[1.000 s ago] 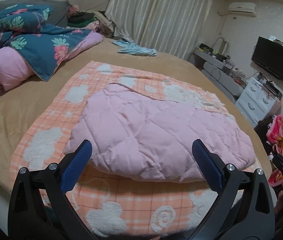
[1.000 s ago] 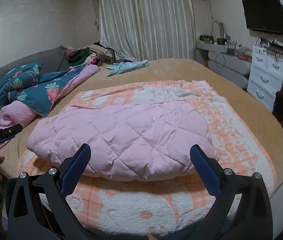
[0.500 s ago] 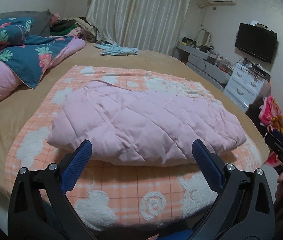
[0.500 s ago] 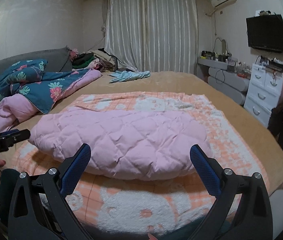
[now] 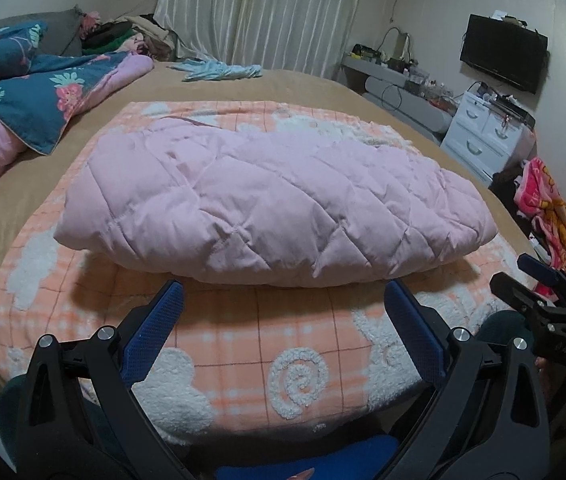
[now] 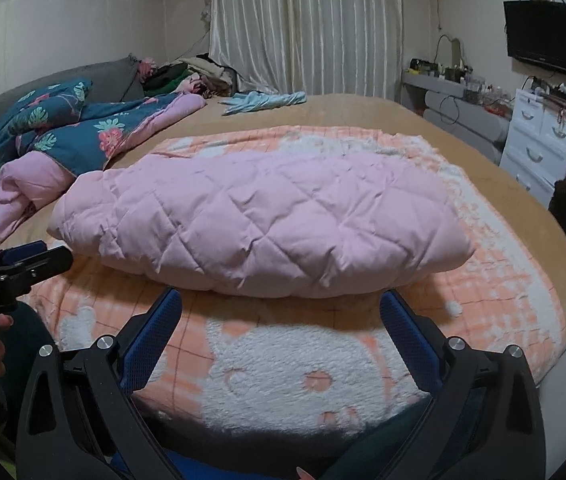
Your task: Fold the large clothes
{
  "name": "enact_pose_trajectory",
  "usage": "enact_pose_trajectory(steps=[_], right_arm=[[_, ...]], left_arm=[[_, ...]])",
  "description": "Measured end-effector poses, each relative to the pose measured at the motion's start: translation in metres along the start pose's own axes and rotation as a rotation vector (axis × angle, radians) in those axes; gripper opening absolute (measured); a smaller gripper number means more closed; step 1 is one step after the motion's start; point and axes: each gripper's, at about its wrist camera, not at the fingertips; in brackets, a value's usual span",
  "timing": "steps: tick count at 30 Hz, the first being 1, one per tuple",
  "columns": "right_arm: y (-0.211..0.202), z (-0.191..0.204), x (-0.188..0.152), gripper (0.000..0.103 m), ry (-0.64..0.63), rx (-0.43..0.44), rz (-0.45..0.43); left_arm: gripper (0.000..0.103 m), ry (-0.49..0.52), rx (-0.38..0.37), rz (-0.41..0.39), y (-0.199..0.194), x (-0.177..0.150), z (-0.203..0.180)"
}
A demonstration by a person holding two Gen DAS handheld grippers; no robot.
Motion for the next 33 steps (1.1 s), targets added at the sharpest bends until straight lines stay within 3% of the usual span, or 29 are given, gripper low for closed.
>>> enact_pose_trajectory(steps=[33], right_arm=[[-0.0027,0.0055,-0.0006,0.099,-0.011,0.018,-0.023]], left_arm=[[0.094,-0.002,0.029,-0.009,-0.0068,0.0009,0.0006]])
Point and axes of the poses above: each gripper's, at about its wrist camera, not at the fingertips, and y roughly the way its jaws point, z to its left, x to its top, and after that the axes turned 12 degrees about z, right-handed
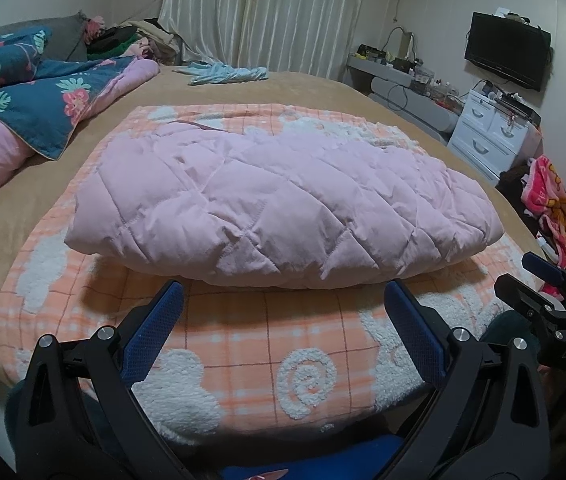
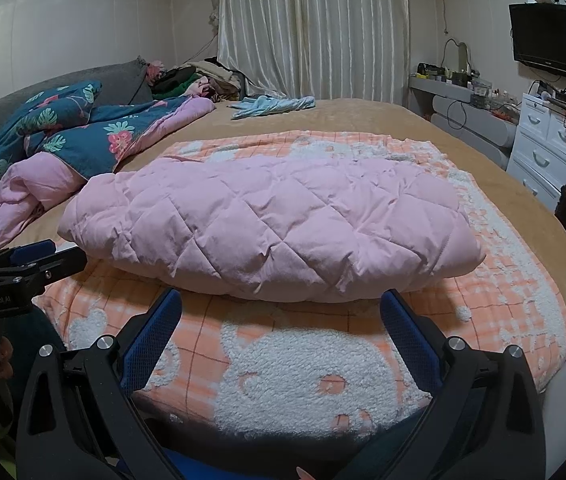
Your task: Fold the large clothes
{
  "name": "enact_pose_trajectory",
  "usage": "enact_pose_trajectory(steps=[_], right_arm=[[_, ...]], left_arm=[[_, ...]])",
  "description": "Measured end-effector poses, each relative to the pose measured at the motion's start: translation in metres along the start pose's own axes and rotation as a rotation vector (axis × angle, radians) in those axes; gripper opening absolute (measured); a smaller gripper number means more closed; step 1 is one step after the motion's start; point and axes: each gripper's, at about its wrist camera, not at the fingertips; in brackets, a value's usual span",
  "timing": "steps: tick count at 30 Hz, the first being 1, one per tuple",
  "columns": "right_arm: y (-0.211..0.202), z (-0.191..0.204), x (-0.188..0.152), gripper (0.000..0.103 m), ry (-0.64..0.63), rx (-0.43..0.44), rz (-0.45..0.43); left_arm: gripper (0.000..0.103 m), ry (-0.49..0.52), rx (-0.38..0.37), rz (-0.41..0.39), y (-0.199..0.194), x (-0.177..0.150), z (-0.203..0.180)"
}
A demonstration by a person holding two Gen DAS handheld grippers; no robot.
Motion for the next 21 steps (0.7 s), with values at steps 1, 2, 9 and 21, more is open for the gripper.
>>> enact_pose_trajectory(steps=[1,2,9,21], right_arm=[[-0.0001,0.0000,0.0000,0.099,0.000,0.000,0.000],[-0.0005,0.0000,0.0000,0.099,0.001,0.000,-0.001],[-0.0006,-0.0002,0.0000,0.099,0.002,0.000,-0.002],[-0.0048,-0.0001,0.0007,0.099,0.002,0.000,-0.005]], left_arm=[[0.094,0.001,-0.001,0.000,0.0001,-0.0002,-0.0003],[0.094,0.000,0.000,0.001,-0.0005,0.0004,0.0002],[0.094,0.001,0.001,-0.004,-0.0012,0.0006,0.0007],[0.094,0.001,0.003,-0.004,-0.0031,0.0021,0.0019]])
Point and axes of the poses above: each gripper's, at about its wrist camera, not at the fingertips, and y roughly the way its jaws point, z to its left, x to its top, and after that the axes turned 12 degrees about z, right-handed
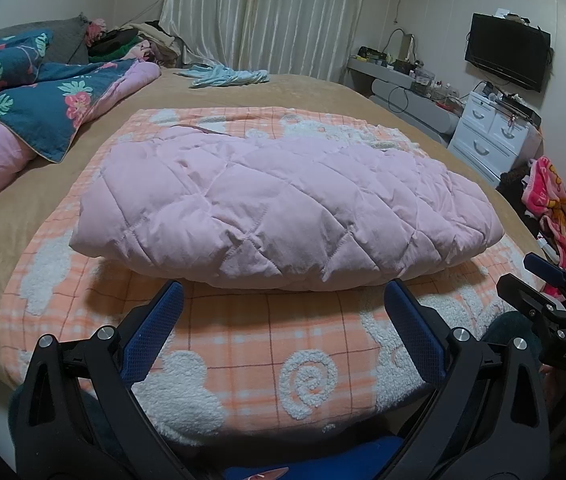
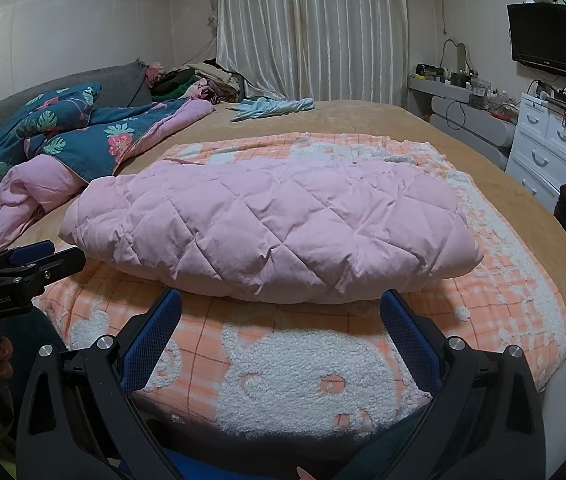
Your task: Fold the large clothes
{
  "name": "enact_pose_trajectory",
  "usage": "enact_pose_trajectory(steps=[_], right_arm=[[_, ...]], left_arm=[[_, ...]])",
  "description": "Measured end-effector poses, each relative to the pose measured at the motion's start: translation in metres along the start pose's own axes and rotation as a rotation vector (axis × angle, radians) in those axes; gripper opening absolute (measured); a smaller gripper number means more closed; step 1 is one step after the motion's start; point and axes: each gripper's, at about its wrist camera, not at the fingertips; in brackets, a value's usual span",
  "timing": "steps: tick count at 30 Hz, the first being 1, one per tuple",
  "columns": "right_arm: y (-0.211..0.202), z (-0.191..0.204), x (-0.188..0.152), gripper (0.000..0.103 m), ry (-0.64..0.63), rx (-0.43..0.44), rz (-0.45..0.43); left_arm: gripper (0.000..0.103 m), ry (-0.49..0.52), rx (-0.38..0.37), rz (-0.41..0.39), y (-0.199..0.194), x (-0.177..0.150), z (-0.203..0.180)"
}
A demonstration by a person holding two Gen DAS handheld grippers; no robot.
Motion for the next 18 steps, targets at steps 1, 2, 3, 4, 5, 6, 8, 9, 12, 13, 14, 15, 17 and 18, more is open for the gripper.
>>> enact_pose_trajectory(steps=[1,2,3,4,5,6,8,9,12,13,14,15,17,18], right_arm=[[0.0007,-0.0001,-0.0001,0.099,0.000,0.000,0.002],[0.0007,-0.0001,-0.0002,0.099,0.001,0.000,0.003],[0.0003,0.0000,-0.0003,0.099,0.001,-0.001,0.003],[0.0008,0.0000,-0.0001,0.099,0.001,-0.001,0.003],[0.0002,0.0005,-0.0003,0.099,0.000,-0.003,0.004],[-0.0003,0.0005,-0.0002,0.099,0.001,-0.003,0.005],[-0.0006,0.0010,-0.0003,0.099,0.000,-0.004,0.004],[-0.0007,0.0009,-0.0003,0.099,0.000,-0.004,0.004],[-0.0012,0.0012,-0.0002,0.099,0.000,-0.005,0.003],[-0.0012,0.0012,-0.0002,0.099,0.000,-0.006,0.003],[-0.0007,0.0007,-0.0003,0.099,0.000,-0.003,0.004],[-0.0008,0.0007,-0.0004,0.099,0.001,-0.004,0.003],[-0.0008,0.0006,-0.0003,0.099,-0.001,-0.004,0.004],[-0.0008,0.0006,-0.0003,0.099,0.000,-0.004,0.004]], left_arm=[[0.094,-0.001,0.002,0.002,0.0001,0.0000,0.0005],[0.094,-0.003,0.006,0.005,0.0002,-0.0003,0.0002],[0.094,-0.004,0.008,0.009,0.0003,0.0000,0.0010],[0.094,-0.005,0.008,0.009,0.0002,0.0003,0.0019],[0.094,-0.005,0.009,0.009,0.0002,0.0004,0.0010],[0.094,-0.006,0.008,0.010,0.0001,0.0007,0.0016],[0.094,-0.005,0.009,0.008,-0.0006,0.0013,0.0023],[0.094,-0.005,0.009,0.007,-0.0003,0.0011,0.0019],[0.094,-0.004,0.009,0.008,0.0001,0.0003,0.0013],[0.094,-0.003,0.010,0.009,0.0003,0.0010,0.0023],[0.094,-0.004,0.010,0.008,0.0000,0.0005,0.0015],[0.094,-0.004,0.012,0.009,0.0000,0.0001,0.0012],[0.094,-0.003,0.012,0.008,-0.0002,0.0005,0.0019],[0.094,-0.004,0.012,0.008,0.0000,0.0003,0.0015]])
Point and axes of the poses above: each gripper's, at about its wrist camera, not at the fingertips, and y roughly the way its jaws point, z to its left, x to its top, and after that the axes turned 12 degrees about z, right-handed
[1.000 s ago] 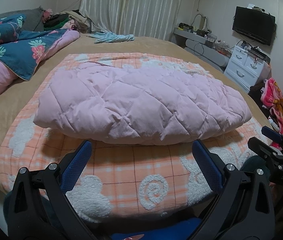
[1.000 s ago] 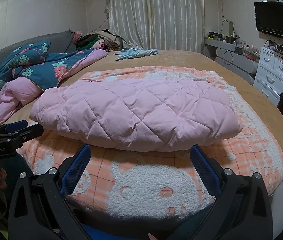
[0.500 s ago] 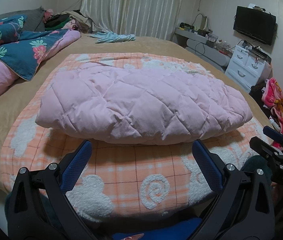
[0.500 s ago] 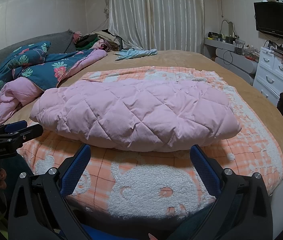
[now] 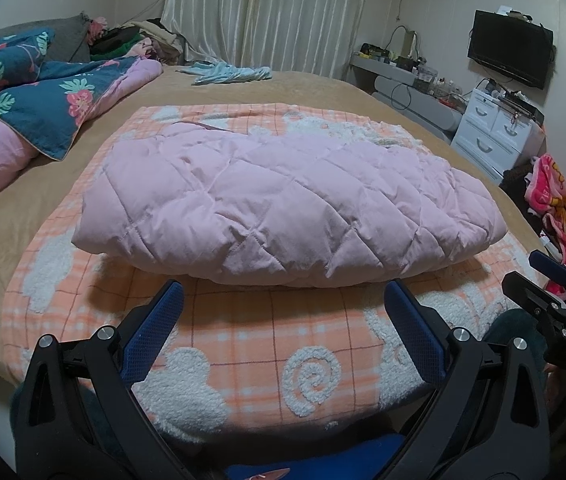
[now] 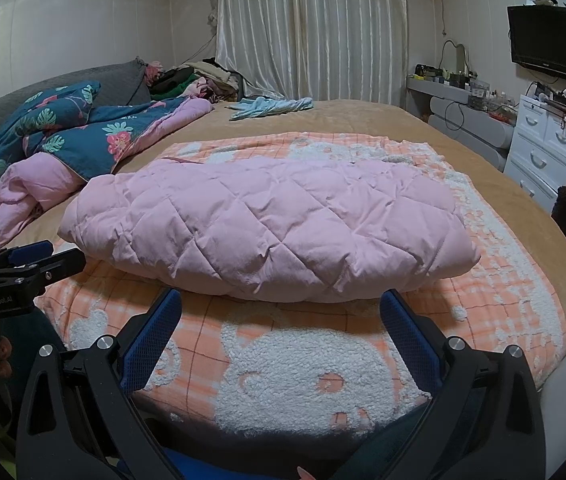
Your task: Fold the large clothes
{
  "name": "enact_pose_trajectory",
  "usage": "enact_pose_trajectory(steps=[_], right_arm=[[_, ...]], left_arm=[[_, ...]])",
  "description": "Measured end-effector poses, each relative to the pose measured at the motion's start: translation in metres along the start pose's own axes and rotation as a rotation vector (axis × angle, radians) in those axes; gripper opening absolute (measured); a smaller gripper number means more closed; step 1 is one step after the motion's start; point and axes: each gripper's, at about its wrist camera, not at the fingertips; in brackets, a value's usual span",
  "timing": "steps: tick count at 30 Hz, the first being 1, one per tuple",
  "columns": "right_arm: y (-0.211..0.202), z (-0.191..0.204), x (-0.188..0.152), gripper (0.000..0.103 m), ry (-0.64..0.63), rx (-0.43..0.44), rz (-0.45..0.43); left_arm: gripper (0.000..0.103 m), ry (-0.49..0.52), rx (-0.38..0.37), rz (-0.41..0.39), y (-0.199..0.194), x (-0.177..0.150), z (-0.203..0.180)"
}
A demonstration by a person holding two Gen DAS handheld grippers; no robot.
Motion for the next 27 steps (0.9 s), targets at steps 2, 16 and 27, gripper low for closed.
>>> enact_pose_trajectory(steps=[2,16,27], right_arm=[[0.000,0.000,0.000,0.099,0.000,0.001,0.000],[0.000,0.000,-0.001,0.099,-0.004,-0.005,0.006],[-0.018,-0.029,0.002,0.099,0.074,-0.086,-0.074]], left_arm=[[0.094,0.002,0.000,-0.001,0.000,0.000,0.000],[0.094,0.002,-0.009,-0.003,-0.003,-0.002,-0.001],[0.094,-0.015,-0.029,0.014,0.001,-0.002,0.010]])
Point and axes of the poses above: each gripper's, at about its wrist camera, not at the fingertips, and y roughly the way its jaws point, z to its left, x to its top, and after that the axes turned 12 degrees about z, right-handed
